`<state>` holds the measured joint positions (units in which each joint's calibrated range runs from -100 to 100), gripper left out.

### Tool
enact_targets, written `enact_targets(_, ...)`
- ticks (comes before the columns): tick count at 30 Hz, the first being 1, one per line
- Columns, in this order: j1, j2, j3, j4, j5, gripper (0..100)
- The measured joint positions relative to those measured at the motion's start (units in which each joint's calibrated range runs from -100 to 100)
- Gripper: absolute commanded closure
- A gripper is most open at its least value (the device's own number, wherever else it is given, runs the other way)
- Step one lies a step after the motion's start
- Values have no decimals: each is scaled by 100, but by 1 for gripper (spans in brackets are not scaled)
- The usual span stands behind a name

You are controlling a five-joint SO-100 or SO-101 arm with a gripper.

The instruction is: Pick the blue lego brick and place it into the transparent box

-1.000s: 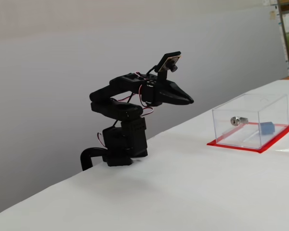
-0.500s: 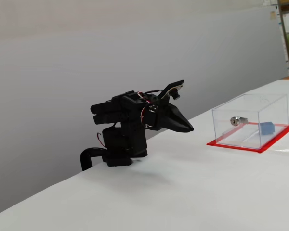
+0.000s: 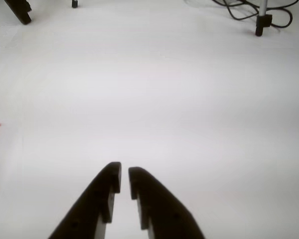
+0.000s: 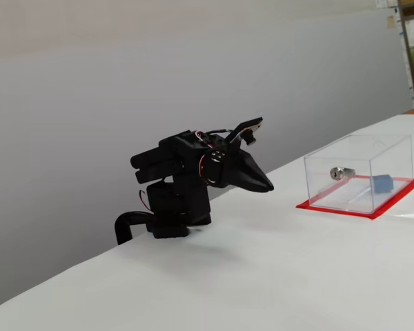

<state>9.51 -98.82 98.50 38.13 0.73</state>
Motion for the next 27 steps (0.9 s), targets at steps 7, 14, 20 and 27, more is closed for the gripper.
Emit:
enact_targets(7,0,0,0,1165,-10,98)
enact_targets(14,64,0,0,1311,-142,98)
enact_targets(20,118,0,0,1311,-171,98)
enact_targets(27,118,0,0,1311,-161,98)
